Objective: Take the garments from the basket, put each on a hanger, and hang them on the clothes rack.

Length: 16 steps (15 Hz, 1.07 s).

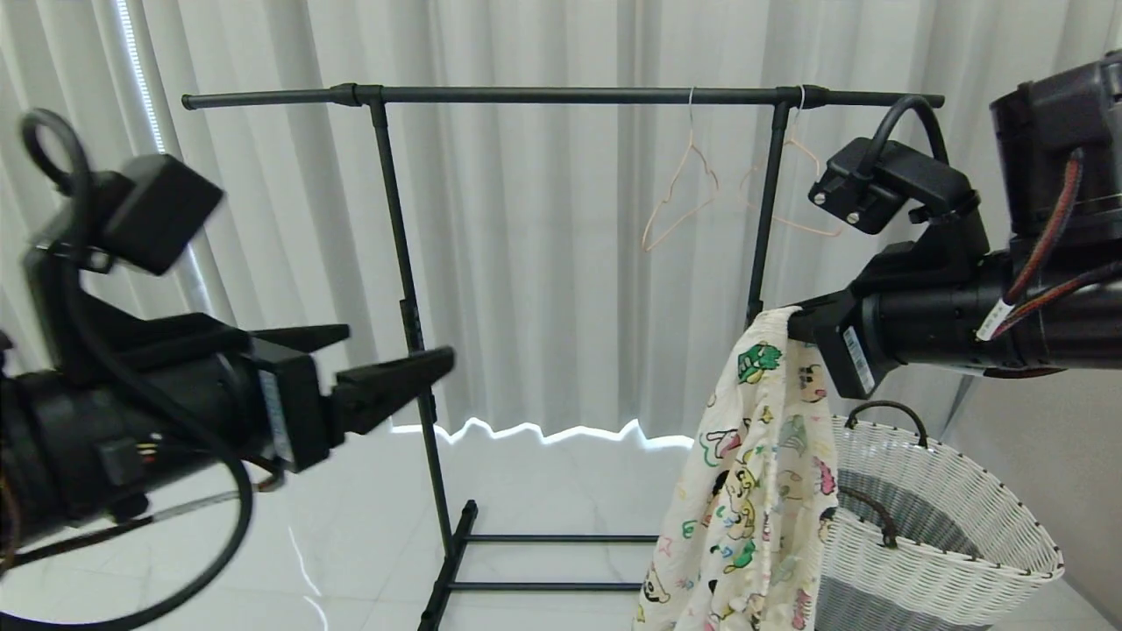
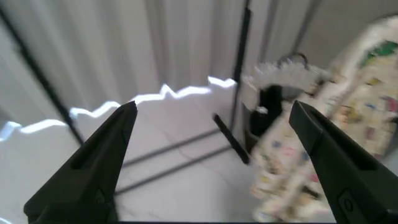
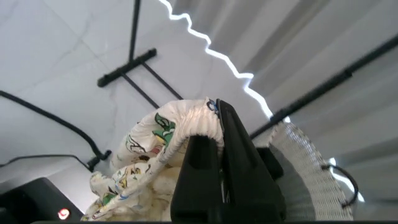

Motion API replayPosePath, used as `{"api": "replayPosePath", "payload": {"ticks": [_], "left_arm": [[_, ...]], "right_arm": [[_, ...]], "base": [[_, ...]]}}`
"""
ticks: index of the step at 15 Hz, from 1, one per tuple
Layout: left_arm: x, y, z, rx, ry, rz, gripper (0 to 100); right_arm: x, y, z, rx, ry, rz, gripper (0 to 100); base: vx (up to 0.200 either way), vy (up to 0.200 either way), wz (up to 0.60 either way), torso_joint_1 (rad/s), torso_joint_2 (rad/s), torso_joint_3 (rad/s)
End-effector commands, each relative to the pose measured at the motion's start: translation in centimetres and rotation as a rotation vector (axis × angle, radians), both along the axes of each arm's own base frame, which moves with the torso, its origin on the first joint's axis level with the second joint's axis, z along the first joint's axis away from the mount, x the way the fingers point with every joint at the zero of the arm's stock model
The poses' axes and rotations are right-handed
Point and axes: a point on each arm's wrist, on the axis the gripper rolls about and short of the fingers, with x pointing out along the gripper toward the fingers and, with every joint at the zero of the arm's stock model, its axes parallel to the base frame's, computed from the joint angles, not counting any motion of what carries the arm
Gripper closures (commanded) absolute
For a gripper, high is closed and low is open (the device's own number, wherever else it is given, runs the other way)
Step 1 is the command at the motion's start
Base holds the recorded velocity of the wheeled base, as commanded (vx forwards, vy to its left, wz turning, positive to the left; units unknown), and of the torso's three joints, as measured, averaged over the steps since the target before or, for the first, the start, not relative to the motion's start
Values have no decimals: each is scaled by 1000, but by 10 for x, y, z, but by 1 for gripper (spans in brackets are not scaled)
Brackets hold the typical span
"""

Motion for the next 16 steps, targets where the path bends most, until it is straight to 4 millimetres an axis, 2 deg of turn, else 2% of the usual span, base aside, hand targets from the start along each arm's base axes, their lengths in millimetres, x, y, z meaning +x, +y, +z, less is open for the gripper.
{"api": "replayPosePath", "payload": {"ticks": [1, 2, 3, 5, 7, 10, 13, 16], "left_arm": [[6, -67, -45, 81, 183, -33, 0], [4, -75, -50, 87, 200, -17, 0], [-5, -103, -67, 88, 257, 14, 0], [-14, -125, -82, 100, 297, -15, 0], [-21, -140, -87, 80, 283, -66, 0], [-12, -154, -95, 63, 274, -61, 0], [6, -159, -98, 11, 258, -22, 0], [9, -161, -104, -18, 278, -18, 0]], "right_arm": [[3, 19, -7, -1, 1, 44, 100], [3, 22, -7, 4, -1, 51, 100], [-1, 33, -9, 18, -2, 83, 100], [-7, 39, -8, 26, -4, 110, 100], [-11, 43, -8, 28, -6, 128, 100], [-15, 44, -5, 37, -14, 141, 100], [-17, 45, -1, 44, -22, 147, 100], [-18, 46, 1, 50, -29, 151, 100]], "base": [[0, 0, 0, 0, 0, 0], [0, 0, 0, 0, 0, 0], [0, 0, 0, 0, 0, 0], [0, 0, 0, 0, 0, 0], [0, 0, 0, 0, 0, 0], [0, 0, 0, 0, 0, 0], [0, 0, 0, 0, 0, 0], [0, 0, 0, 0, 0, 0]]}}
